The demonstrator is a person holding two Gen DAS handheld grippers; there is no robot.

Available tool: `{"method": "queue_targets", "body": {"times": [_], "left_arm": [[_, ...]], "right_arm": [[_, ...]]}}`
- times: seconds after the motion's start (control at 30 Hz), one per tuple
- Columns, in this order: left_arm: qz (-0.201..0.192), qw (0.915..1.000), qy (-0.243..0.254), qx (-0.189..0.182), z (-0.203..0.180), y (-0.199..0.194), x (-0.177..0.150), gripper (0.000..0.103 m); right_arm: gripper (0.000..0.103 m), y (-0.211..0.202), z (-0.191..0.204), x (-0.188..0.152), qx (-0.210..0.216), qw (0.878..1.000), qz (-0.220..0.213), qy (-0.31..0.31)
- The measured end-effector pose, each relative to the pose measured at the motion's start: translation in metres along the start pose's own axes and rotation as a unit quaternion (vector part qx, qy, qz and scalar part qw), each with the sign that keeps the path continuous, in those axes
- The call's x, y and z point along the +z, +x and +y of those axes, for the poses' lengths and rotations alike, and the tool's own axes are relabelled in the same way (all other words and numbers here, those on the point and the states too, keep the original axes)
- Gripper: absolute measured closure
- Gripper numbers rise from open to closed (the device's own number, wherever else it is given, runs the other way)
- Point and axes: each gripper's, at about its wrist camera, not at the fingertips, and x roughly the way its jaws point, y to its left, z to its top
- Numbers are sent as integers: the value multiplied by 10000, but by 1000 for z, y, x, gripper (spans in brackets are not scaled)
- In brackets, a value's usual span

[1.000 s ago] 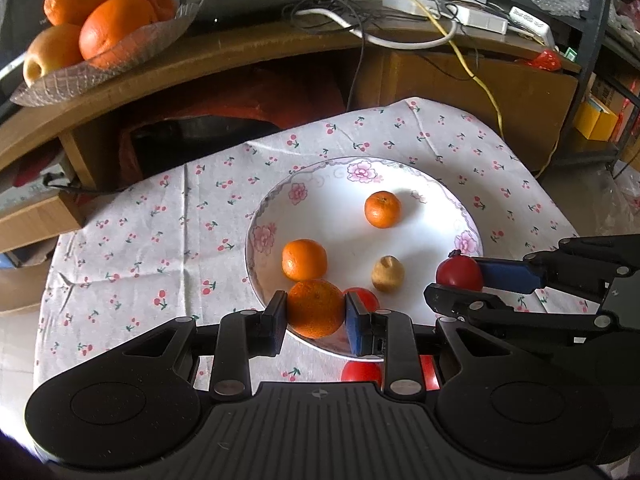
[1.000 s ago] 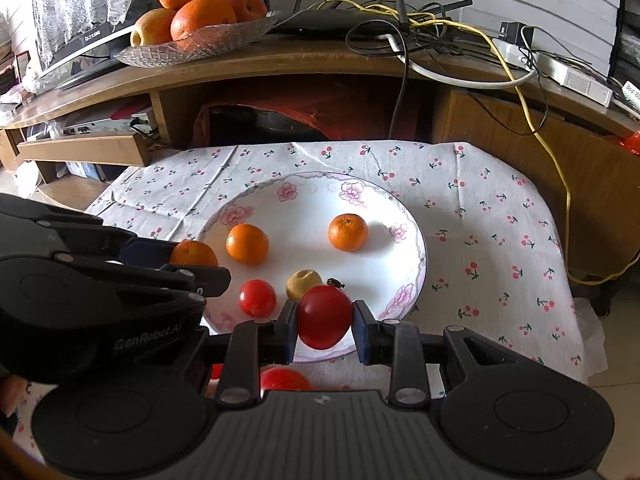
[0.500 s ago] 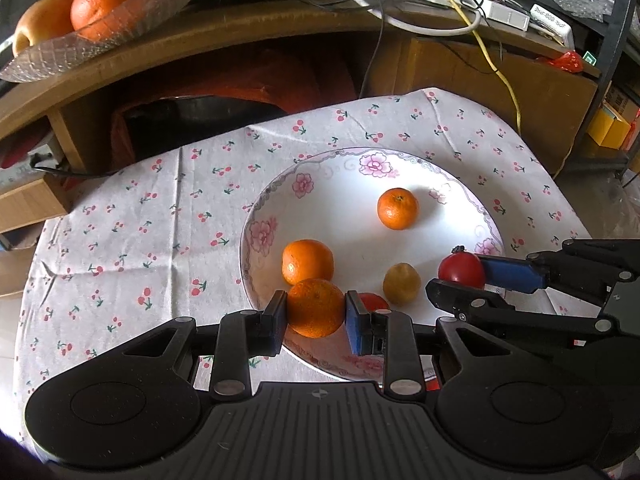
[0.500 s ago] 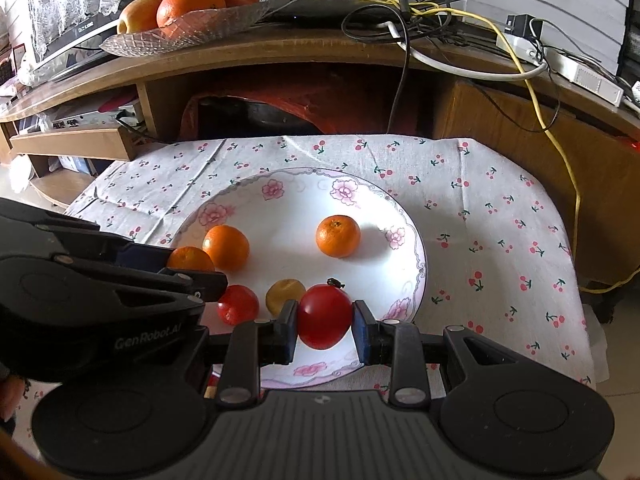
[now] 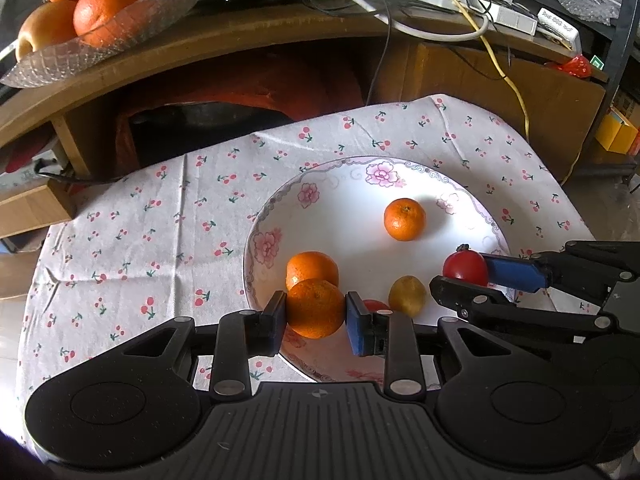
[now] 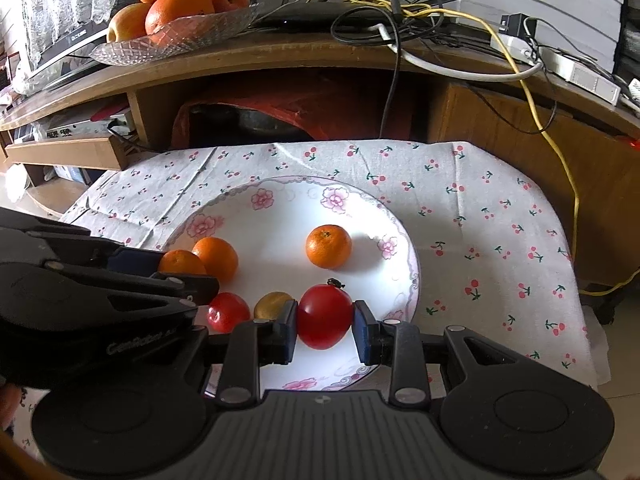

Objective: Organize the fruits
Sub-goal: 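Lower the orange and tomato over the white bowl, then open the left and right grippers to drop orange and tomato into the bowl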

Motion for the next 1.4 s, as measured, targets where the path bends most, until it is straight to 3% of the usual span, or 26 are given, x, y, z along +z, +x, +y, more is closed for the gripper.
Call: {"method": "queue_targets", "body": {"times": [0.27,1.1,1.4], "left_arm": [[-129,9999,-20,-25,0,-6,2,56],[-416,9991,5,-106,8,-33,-1,42],[-328,9991,35,-267,14,-46,-15,40]], "right_arm": [[71,-1,-4,0,-109,9999,-16,78],[69,-19,1,4,-180,9996,-217,63],[69,-34,13,-5,-146,9997,-192,-97]]}}
